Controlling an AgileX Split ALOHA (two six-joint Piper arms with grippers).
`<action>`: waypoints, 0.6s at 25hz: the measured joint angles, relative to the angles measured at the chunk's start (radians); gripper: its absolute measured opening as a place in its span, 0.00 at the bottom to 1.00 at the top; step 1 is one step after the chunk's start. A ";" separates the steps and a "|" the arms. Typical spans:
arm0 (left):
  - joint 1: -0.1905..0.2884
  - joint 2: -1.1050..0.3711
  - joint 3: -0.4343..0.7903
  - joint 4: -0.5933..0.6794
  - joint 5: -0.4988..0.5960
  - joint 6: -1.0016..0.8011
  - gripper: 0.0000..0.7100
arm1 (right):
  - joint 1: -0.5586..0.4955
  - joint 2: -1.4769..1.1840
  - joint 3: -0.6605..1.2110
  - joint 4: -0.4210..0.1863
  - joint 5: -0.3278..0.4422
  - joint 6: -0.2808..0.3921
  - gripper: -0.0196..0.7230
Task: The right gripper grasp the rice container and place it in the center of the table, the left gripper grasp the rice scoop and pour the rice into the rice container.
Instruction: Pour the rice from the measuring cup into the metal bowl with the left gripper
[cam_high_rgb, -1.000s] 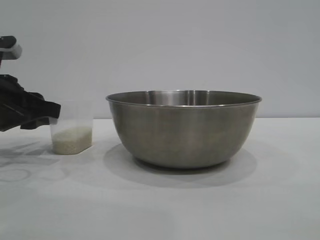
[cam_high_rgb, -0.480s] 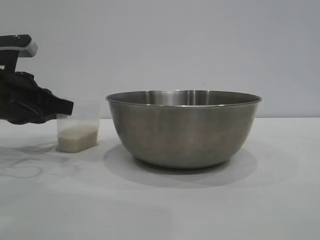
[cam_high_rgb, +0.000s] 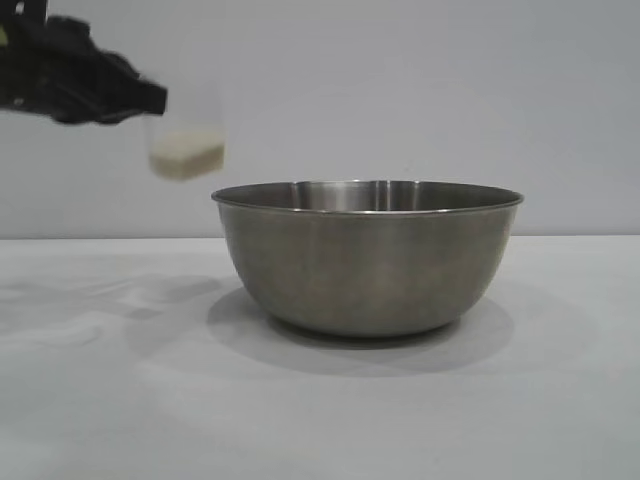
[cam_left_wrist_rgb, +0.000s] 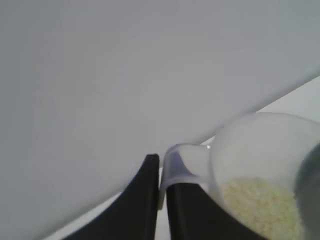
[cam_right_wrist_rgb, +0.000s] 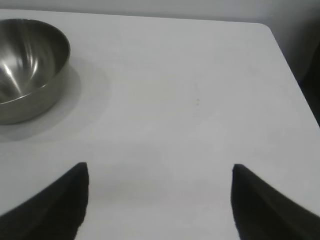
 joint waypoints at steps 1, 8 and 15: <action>-0.004 0.000 -0.013 0.015 0.000 0.009 0.00 | 0.000 0.000 0.000 0.000 0.000 0.000 0.77; -0.071 0.000 -0.091 0.068 0.000 0.213 0.00 | 0.000 0.000 0.000 0.000 0.000 0.000 0.77; -0.085 0.000 -0.105 0.114 0.003 0.452 0.00 | 0.000 0.000 0.000 0.000 0.000 0.000 0.77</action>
